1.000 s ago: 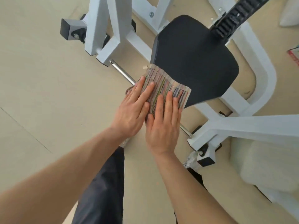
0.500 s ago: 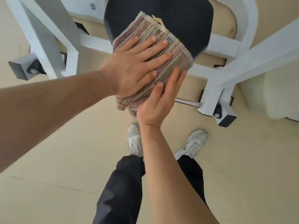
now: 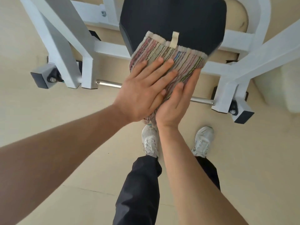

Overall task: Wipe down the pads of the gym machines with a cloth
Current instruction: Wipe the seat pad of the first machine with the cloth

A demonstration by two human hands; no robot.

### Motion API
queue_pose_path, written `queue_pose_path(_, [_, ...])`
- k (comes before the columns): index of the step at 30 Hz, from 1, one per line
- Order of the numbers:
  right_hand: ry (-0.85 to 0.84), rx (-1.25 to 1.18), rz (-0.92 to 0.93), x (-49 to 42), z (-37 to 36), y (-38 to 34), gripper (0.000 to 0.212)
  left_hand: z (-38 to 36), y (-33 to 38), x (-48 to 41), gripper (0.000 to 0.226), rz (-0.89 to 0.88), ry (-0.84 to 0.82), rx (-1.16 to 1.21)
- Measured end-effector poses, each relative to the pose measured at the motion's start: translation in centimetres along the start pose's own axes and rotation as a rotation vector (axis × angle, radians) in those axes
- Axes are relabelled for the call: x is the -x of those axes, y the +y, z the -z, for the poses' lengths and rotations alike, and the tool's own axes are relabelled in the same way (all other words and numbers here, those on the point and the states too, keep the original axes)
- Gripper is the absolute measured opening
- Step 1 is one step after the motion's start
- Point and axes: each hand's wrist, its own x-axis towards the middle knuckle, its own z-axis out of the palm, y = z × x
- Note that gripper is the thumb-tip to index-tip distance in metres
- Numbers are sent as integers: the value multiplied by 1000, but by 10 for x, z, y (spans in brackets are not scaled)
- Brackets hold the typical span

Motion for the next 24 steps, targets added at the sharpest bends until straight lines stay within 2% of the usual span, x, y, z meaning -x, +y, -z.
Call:
queue_pose_path(3, [14,94,68,22,-3,0,60,-14,6,18,56,27,88,24])
queue_pose_path(6, [-77,93,112,19,9,6,63,-16,11,11,55,39,117,18])
queue_pose_path(8, [-154,5,51,8,17,8,64,-12,17,4,55,52,68,-13])
queue_pose_path(12, [-233,-217,-78,-28,22,11,68,9,18,-28,59,80,-140,-19])
queue_pose_path(16, [-156,-234,-176,-81,19,14,76,11,9,-86,60,47,-218,-16])
queue_pose_path(20, [-23,-114,-228,-152,25,18,67,4,7,-154,59,38,-225,-37])
queue_pose_path(24, [10,-29,-368,-176,29,16,63,4,13,-186,58,100,-218,-17])
